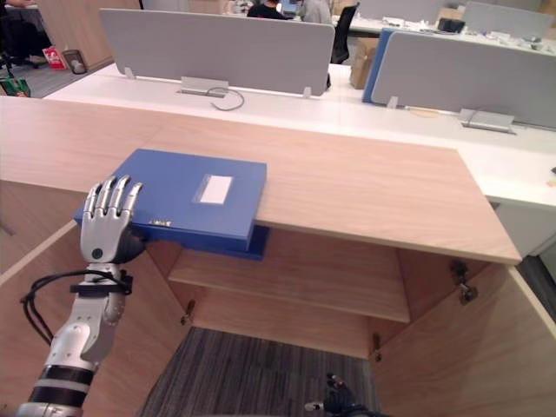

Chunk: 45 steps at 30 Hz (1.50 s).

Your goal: Walk over to the cabinet, pick up the folder, carry it to the office cabinet, place the folder inside the office cabinet, then close the office cabinet door

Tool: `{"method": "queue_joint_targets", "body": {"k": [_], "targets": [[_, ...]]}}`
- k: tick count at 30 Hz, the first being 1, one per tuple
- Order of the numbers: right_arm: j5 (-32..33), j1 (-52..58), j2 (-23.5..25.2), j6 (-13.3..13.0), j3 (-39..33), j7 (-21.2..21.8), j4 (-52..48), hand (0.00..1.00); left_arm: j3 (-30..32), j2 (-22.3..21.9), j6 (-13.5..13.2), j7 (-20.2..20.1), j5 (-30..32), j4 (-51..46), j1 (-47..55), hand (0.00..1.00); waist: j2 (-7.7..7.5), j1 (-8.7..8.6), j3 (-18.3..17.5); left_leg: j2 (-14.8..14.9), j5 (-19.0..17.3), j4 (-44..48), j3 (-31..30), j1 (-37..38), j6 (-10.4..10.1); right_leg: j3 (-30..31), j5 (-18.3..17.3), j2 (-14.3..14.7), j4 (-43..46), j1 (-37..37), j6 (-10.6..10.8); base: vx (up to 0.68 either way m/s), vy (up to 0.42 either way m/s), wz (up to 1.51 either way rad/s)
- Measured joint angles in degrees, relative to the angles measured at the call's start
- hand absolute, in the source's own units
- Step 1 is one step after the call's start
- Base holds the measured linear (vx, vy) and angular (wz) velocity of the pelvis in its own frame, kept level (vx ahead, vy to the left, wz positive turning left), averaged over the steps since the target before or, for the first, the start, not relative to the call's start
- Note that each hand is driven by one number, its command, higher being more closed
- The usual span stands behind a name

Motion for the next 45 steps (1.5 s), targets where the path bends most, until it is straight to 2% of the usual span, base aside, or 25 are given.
{"method": "queue_joint_targets", "body": {"k": [5,6,12,17,22,25,28,29,31,33,34,35,36,37,38,40,41,43,45], "targets": [[0.01,-0.18,-0.58,-0.05,-0.01,0.00,-0.09,0.00,-1.37,2.37,-0.43,-0.11,0.51,1.22,-2.06,0.00,0.34,-0.67,0.22,0.11,-0.03,0.01,0.46,0.22,-0.04,0.47,0.10,0.05,0.01,0.00,-0.06,-0.03,0.004,-0.04],[0.01,-0.18,-0.83,-0.05,-0.01,0.00,-0.07,0.00,-1.86,2.64,-0.43,-0.11,0.54,1.44,-2.42,1.00,0.35,-0.73,0.23,0.12,-0.03,0.01,0.56,0.25,-0.04,0.58,0.14,0.06,0.01,0.00,-0.07,-0.03,0.007,-0.05],[-0.84,-0.02,-1.95,-0.04,-0.02,-0.01,-0.04,0.00,-3.48,3.00,-0.63,-0.75,0.65,5.65,-4.56,1.00,0.53,-1.30,0.34,0.34,-0.10,0.00,1.14,0.67,-0.08,1.21,0.36,0.21,0.02,0.01,-0.15,-0.04,0.004,-0.07],[-1.97,0.08,-2.32,-0.04,-0.03,-0.02,-0.03,0.00,-5.58,4.96,-0.81,-0.50,1.16,6.69,-6.66,1.00,0.62,-1.48,0.34,0.56,-0.09,0.00,1.25,0.74,-0.09,1.30,0.38,0.43,0.00,0.02,-0.19,-0.01,-0.001,0.00],[-1.98,0.11,-2.92,-0.04,-0.04,-0.08,0.01,0.00,-5.75,5.01,-1.10,-0.32,2.44,6.45,-6.82,1.00,0.96,-2.47,0.32,0.53,-0.13,0.00,1.28,0.72,-0.12,1.31,0.39,0.42,-0.11,0.02,-0.21,0.00,0.000,0.00],[-2.00,0.54,-3.38,0.07,-0.03,-0.10,0.05,0.00,-6.32,4.14,-1.04,-1.07,2.36,2.60,-6.21,1.00,1.01,-2.43,0.34,0.50,-0.15,0.00,1.16,0.64,-0.14,1.27,0.39,0.43,-0.26,0.04,-0.20,0.00,0.000,0.00],[-1.99,0.91,-3.46,0.68,-0.06,-0.19,0.04,0.00,-6.72,-1.66,-1.78,-2.90,-0.30,-8.85,-2.15,1.00,1.08,-2.30,0.35,0.33,-0.15,0.00,0.79,0.41,-0.13,1.11,0.39,0.35,-0.41,0.03,-0.20,-0.01,0.004,0.05],[-1.95,1.13,-3.45,0.90,-0.14,-0.30,0.03,0.00,-7.51,-4.62,-3.12,-3.80,-3.53,-13.89,-0.16,1.00,1.12,-2.15,0.33,0.28,-0.14,0.00,0.57,0.29,-0.13,1.05,0.39,0.34,-0.46,0.03,-0.20,0.00,0.001,0.08],[-1.64,1.35,-3.44,1.46,-0.59,-0.59,0.00,0.00,-8.82,-8.37,-7.84,-6.93,-14.57,-20.47,3.13,1.00,1.40,-2.02,0.14,0.23,-0.14,-0.01,0.29,0.12,-0.12,0.91,0.39,0.35,-0.54,0.01,-0.20,0.00,0.000,0.06],[-0.16,1.60,-3.74,2.14,-1.04,-0.76,-0.01,0.00,-10.78,-11.52,-13.22,-11.65,-29.13,-26.26,6.93,1.00,2.04,-1.82,-0.27,0.23,-0.13,-0.02,0.12,0.02,-0.12,0.76,0.38,0.39,-0.60,0.01,-0.20,-0.01,-0.001,0.03],[1.24,1.71,-3.57,2.40,-3.11,-0.81,-0.01,0.00,-12.65,-13.11,-15.62,-14.93,-38.39,-28.08,9.43,1.00,2.63,-1.48,-0.57,0.27,-0.12,-0.03,0.07,0.03,-0.11,0.74,0.38,0.45,-0.59,0.03,-0.21,0.00,0.000,0.00],[2.33,1.75,-3.60,2.42,-3.14,-0.88,-0.01,0.00,-13.11,-13.28,-16.33,-16.07,-41.70,-28.22,9.93,1.00,2.73,-1.44,-0.62,0.28,-0.12,-0.03,0.05,0.03,-0.11,0.74,0.38,0.47,-0.59,0.03,-0.21,-0.03,-0.005,0.00],[6.57,1.54,-3.19,2.51,-4.42,-1.20,0.05,0.00,-14.93,-14.03,-18.08,-20.24,-55.45,-28.23,11.94,1.00,3.20,-1.20,-0.77,0.37,-0.03,-0.03,-0.04,-0.11,-0.07,0.76,0.39,0.49,-0.44,-0.09,-0.22,-0.04,-0.008,-0.03],[11.33,-0.05,-2.47,2.75,-5.42,-1.90,0.63,0.00,-17.14,-14.96,-18.44,-24.12,-67.61,-28.24,13.65,1.00,3.71,-0.57,-0.68,0.54,0.15,-0.04,-0.08,-0.37,-0.06,0.74,0.40,0.55,-0.06,-0.16,-0.21,-0.04,-0.009,-0.02],[12.86,-1.29,-2.23,2.90,-5.33,-2.24,0.88,0.00,-18.19,-15.52,-18.44,-25.37,-71.52,-28.24,14.46,1.00,3.87,-0.37,-0.49,0.58,0.28,-0.03,-0.10,-0.42,-0.04,0.74,0.41,0.57,0.12,-0.26,-0.21,-0.05,-0.012,0.04],[19.73,-4.19,-0.10,2.21,-5.86,-5.76,-0.89,0.00,-20.81,-17.55,-18.16,-29.76,-84.98,-28.26,17.03,1.00,3.91,0.42,-0.41,0.71,0.70,0.00,-0.54,-0.41,-0.08,0.24,0.49,0.69,0.22,-0.29,-0.32,-0.08,-0.011,0.17],[20.73,-3.78,0.67,2.06,-6.25,-5.89,-3.48,0.00,-20.58,-17.83,-18.15,-30.39,-86.88,-28.49,17.68,1.00,3.91,0.90,-0.40,0.67,0.79,-0.01,-0.60,-0.37,-0.04,0.01,0.51,0.68,0.31,-0.22,-0.35,-0.07,-0.006,0.18],[22.88,0.49,3.48,1.22,-6.39,-6.95,-18.81,0.00,-18.61,-18.72,-18.15,-31.93,-93.71,-31.65,22.05,1.00,3.64,1.09,-0.20,0.67,0.89,0.00,-0.54,-0.40,0.01,-0.12,0.52,0.60,0.61,-0.28,-0.34,-0.04,0.007,0.05],[22.85,4.59,4.66,0.29,-6.80,-8.05,-29.97,0.00,-17.01,-19.20,-18.14,-32.37,-97.21,-33.20,24.04,1.00,3.61,1.03,-0.18,0.64,0.81,0.00,-0.19,-0.33,0.11,-0.06,0.58,0.46,0.72,-0.33,-0.25,-0.03,0.016,-0.06]]}}
